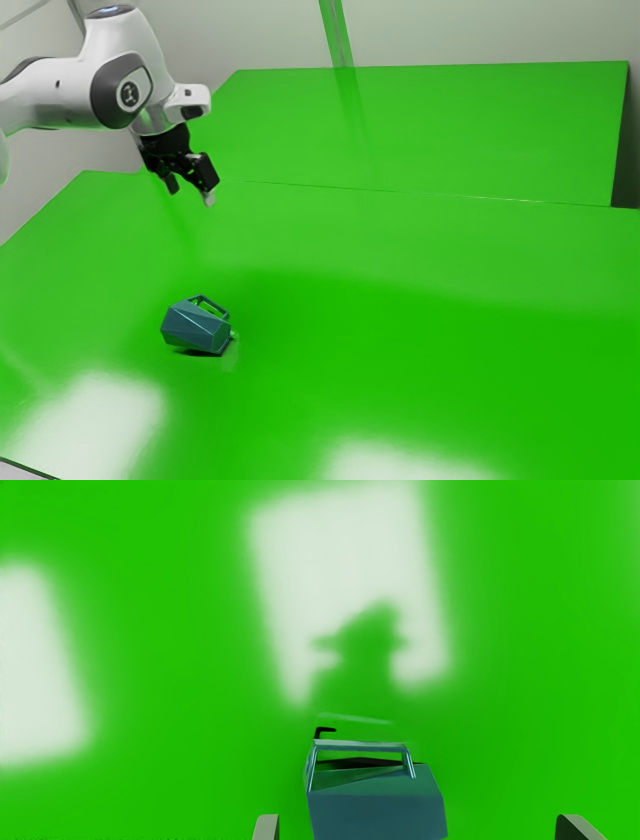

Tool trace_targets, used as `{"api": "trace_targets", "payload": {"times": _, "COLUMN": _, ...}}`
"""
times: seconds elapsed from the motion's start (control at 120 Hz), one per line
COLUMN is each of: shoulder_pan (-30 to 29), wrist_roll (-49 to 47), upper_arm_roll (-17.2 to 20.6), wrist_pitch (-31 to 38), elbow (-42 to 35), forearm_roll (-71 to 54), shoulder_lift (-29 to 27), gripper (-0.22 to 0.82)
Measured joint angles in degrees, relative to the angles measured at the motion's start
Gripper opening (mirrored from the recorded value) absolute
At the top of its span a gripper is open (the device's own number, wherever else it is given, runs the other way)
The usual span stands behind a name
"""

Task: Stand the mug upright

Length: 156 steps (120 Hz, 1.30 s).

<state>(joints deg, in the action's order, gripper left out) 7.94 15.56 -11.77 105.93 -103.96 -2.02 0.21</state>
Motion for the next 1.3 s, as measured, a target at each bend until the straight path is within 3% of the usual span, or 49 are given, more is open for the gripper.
{"api": "trace_targets", "payload": {"times": 0.183, "shoulder_pan": 0.51, "wrist_roll": 0.5, "upper_arm_roll": -2.24, "wrist_pitch": 0.54, "elbow": -5.28, "forearm_roll": 1.17, "shoulder_lift": -4.21, "gripper": 0.6}}
{"api": "trace_targets", "payload": {"times": 0.308, "shoulder_pan": -9.16, "wrist_roll": 1.78, "upper_arm_roll": -2.33, "wrist_pitch": 1.1, "elbow": -9.66, "forearm_roll": 6.47, "shoulder_lift": -6.71, "gripper": 0.6}}
{"api": "trace_targets", "payload": {"times": 0.383, "shoulder_pan": -11.04, "wrist_roll": 3.29, "upper_arm_roll": -2.37, "wrist_pitch": 1.32, "elbow": -11.47, "forearm_roll": 10.42, "shoulder_lift": -6.73, "gripper": 0.6}}
{"api": "trace_targets", "payload": {"times": 0.592, "shoulder_pan": -12.24, "wrist_roll": 8.52, "upper_arm_roll": -2.62, "wrist_pitch": 1.54, "elbow": -17.77, "forearm_roll": 21.41, "shoulder_lift": -5.64, "gripper": 0.6}}
{"api": "trace_targets", "payload": {"times": 0.817, "shoulder_pan": -12.98, "wrist_roll": 14.07, "upper_arm_roll": -3.13, "wrist_pitch": 1.61, "elbow": -19.42, "forearm_roll": 28.56, "shoulder_lift": -2.3, "gripper": 0.6}}
{"api": "trace_targets", "payload": {"times": 1.3, "shoulder_pan": -16.41, "wrist_roll": 24.51, "upper_arm_roll": -3.28, "wrist_pitch": 1.04, "elbow": -18.52, "forearm_roll": 31.73, "shoulder_lift": 3.65, "gripper": 0.6}}
